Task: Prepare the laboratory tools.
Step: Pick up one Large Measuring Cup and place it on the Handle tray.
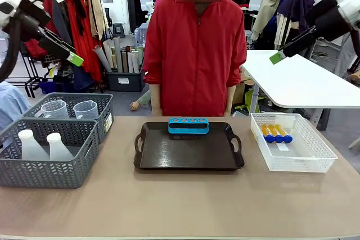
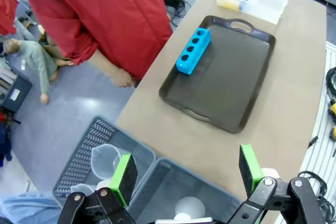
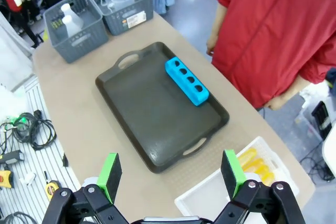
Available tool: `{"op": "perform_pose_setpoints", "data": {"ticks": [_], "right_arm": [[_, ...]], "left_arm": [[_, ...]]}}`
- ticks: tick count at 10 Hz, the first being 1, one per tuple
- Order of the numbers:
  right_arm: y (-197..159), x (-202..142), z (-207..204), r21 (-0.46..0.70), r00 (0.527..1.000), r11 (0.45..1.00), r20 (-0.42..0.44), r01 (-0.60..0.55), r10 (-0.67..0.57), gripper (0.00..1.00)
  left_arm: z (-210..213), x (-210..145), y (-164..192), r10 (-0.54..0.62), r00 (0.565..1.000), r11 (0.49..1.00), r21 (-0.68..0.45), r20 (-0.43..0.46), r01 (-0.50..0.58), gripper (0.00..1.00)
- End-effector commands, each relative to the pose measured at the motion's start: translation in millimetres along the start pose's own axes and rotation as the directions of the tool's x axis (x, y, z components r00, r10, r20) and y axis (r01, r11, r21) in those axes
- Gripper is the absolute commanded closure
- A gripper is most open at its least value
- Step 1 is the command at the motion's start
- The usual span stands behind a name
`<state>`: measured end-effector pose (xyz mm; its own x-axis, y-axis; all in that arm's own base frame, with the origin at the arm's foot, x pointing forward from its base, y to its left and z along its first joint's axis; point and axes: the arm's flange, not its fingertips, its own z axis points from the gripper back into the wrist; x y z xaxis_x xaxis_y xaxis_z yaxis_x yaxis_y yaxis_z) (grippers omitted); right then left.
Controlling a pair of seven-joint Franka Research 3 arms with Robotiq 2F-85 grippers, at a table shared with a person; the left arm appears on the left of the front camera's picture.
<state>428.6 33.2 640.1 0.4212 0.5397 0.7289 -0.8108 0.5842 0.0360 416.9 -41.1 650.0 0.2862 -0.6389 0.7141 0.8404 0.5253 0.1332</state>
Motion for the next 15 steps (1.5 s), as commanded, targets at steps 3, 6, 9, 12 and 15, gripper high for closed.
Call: {"op": "perform_pose_setpoints", "data": {"ticks": [3, 6, 9, 12, 15], "right_arm": [[3.8, 27.0, 34.2, 0.01, 0.998, 0.999, -0.029, -0.05, 0.051, 0.0], [4.9, 32.4, 51.4, 0.048, 0.997, 0.997, -0.038, -0.067, 0.069, 0.0], [0.1, 23.7, 58.6, 0.085, 0.997, 0.994, -0.036, -0.064, 0.067, 0.0], [-2.8, 13.4, 66.9, 0.068, 0.998, 0.996, -0.041, -0.052, 0.055, 0.0], [-0.2, 14.5, 61.9, 0.057, 0.999, 0.998, -0.045, -0.027, 0.03, 0.0]], "left_arm": [[12.5, -9.4, -3.1, -0.025, 1.0, 1.0, 0.002, -0.015, 0.025, 0.0], [27.1, -17.6, -2.7, -0.018, 1.0, 0.999, 0.028, -0.008, 0.019, 0.0], [42.8, -19.2, 1.9, 0.003, 1.0, 0.998, 0.057, 0.017, -0.004, 0.0], [49.1, -15.4, 7.0, 0.008, 1.0, 0.998, 0.069, 0.015, -0.009, 0.0], [46.7, -14.9, 3.3, 0.012, 1.0, 0.998, 0.065, 0.013, -0.013, 0.0]]}}
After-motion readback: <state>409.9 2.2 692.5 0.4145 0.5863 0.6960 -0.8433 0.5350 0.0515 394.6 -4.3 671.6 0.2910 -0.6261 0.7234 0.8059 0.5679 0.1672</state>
